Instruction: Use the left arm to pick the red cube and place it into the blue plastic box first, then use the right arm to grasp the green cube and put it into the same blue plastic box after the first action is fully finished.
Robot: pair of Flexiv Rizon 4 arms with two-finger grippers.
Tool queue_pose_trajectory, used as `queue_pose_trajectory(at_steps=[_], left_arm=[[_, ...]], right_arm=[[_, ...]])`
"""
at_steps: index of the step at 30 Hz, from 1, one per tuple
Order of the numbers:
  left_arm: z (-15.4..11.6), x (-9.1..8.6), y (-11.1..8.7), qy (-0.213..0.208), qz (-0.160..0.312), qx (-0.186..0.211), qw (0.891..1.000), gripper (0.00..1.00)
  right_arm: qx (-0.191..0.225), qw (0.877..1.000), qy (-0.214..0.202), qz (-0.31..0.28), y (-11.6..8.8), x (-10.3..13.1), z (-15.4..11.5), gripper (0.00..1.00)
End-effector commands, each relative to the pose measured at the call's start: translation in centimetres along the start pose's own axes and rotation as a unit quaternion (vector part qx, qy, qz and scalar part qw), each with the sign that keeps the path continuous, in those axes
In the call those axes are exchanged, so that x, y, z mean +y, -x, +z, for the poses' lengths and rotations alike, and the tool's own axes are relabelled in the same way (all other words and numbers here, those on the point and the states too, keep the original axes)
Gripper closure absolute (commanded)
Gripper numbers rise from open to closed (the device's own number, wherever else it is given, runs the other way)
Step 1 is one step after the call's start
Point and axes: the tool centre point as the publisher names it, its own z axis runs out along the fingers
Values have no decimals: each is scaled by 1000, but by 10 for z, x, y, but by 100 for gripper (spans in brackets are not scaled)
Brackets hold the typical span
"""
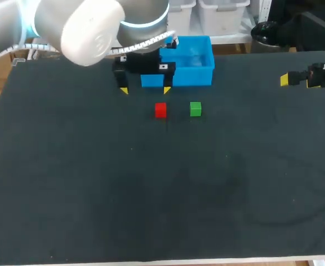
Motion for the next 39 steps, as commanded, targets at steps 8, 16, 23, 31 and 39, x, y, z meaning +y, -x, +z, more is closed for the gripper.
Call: queue_pose_trajectory(at_steps=[8, 16, 23, 31, 39], left_arm=[[0, -2, 2, 4, 0, 2, 1000, 0], [0, -2, 2, 4, 0, 2, 1000, 0], [4, -8, 9, -3, -11, -7, 1000, 0], [12, -16, 20, -4, -21, 21, 1000, 0], [26, -17, 32, -7, -29, 57, 998, 0]], right_arm=[[0, 1000, 0, 0, 0, 0, 0, 0], [0, 1000, 0, 0, 0, 0, 0, 0], [0, 1000, 0, 0, 0, 0, 0, 0], [0, 1000, 0, 0, 0, 0, 0, 0], [0, 1000, 0, 0, 0, 0, 0, 0]])
